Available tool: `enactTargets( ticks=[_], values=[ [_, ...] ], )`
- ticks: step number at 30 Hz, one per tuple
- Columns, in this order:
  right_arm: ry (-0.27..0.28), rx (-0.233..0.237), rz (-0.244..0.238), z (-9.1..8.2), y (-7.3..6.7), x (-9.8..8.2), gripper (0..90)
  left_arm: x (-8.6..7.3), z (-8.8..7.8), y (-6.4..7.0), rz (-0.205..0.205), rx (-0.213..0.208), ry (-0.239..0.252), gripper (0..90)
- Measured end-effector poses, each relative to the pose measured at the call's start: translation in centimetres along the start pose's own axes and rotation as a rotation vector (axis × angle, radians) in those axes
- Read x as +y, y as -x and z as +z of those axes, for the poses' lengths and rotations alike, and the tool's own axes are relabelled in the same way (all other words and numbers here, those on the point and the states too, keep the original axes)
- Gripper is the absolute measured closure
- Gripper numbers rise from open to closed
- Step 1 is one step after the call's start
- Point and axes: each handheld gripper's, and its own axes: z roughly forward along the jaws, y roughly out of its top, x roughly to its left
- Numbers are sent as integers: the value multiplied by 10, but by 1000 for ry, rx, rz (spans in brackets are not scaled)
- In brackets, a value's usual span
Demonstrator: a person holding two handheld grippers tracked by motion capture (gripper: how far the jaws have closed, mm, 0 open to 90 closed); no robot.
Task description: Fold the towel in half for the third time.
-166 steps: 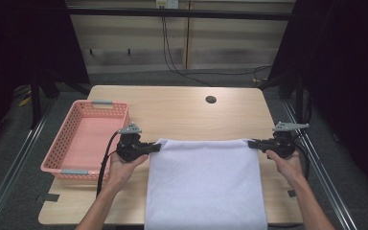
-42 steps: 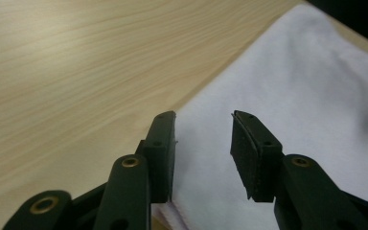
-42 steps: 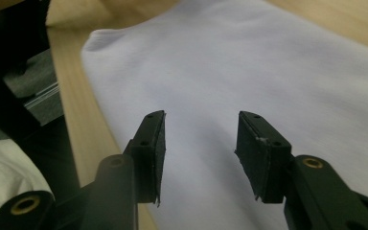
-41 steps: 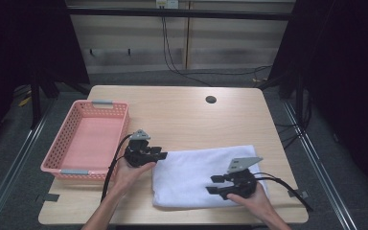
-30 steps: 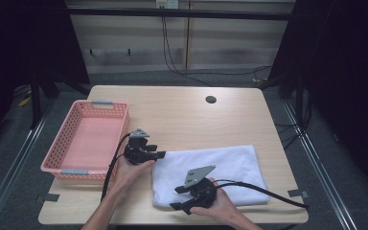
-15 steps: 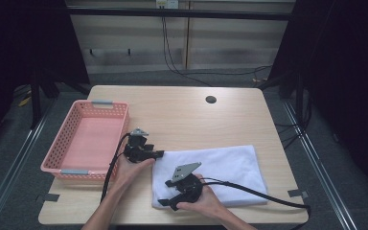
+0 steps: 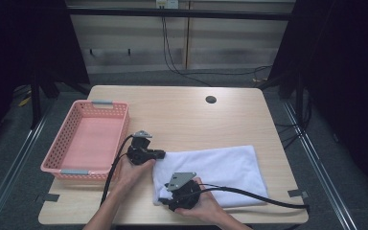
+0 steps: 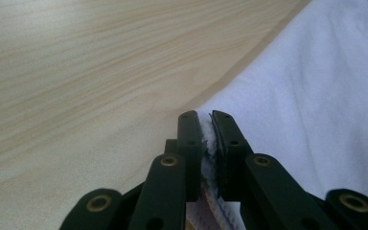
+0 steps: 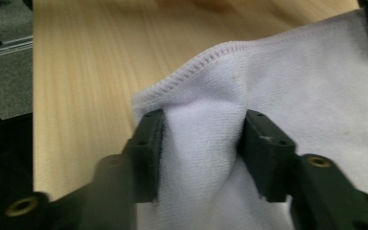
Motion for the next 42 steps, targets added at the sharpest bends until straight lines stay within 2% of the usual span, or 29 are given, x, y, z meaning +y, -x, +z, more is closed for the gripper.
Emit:
enactTargets(
  ticks=[2,5,7,11,16,20,21,22,24,26,27,28,30,32,34,37,38,39,42],
  values=[
    [-2,-29,9,-1,1,1,682,2,-3,0,-5,-20,16,835],
    [-15,-19,63,-2,8,4,732,6,-11,2,-6,-39,42,836],
    [-18,-8,71,-3,10,5,737,10,-17,5,2,-50,58,836],
    [49,6,110,-21,14,16,738,20,-27,12,-10,-81,111,835],
    [162,35,152,-46,18,32,739,35,-48,21,5,-99,166,836],
    [230,46,184,-57,23,40,741,48,-65,27,24,-76,177,836],
    [231,44,177,-58,22,44,740,51,-67,29,28,-73,178,836],
    [241,30,135,-61,17,54,740,55,-72,31,36,-65,181,837],
    [254,40,121,-62,15,61,740,63,-83,34,57,-53,195,838],
    [281,41,120,-66,13,74,740,72,-94,38,58,-37,201,838],
    [329,54,129,-71,13,87,740,76,-99,41,62,-22,204,838],
    [329,54,129,-71,13,87,740,80,-105,43,71,-8,212,838],
    [368,59,126,-77,14,98,740,87,-111,45,64,-1,236,838],
    [393,70,142,-81,16,101,740,90,-109,45,56,-2,233,838],
    [389,68,151,-82,19,95,740,89,-99,47,56,-6,213,838],
    [396,73,183,-84,23,77,740,87,-78,54,61,-35,173,837],
    [396,64,203,-88,25,67,740,87,-71,57,64,-42,164,837],
    [394,56,211,-91,26,59,740,88,-64,60,58,-58,158,837],
    [394,34,226,-106,28,40,738,92,-47,73,76,-94,146,835]
  ],
)
